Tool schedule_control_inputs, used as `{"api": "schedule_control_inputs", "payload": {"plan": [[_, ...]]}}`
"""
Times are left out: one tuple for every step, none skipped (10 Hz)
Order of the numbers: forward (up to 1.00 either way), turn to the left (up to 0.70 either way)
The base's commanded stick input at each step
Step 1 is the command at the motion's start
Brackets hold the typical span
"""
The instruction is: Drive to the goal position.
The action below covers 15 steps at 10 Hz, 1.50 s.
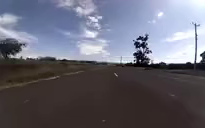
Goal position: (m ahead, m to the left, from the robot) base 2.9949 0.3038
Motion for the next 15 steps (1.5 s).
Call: {"api": "schedule_control_inputs", "payload": {"plan": [[1.0, 0.0], [1.0, 0.0], [1.0, 0.0], [1.0, 0.0], [1.0, 0.0], [1.0, 0.0], [1.0, 0.0], [1.0, 0.0], [1.0, 0.0], [1.0, 0.0], [1.0, 0.0], [1.0, 0.0], [1.0, 0.0], [1.0, 0.0], [1.0, 0.0]]}}
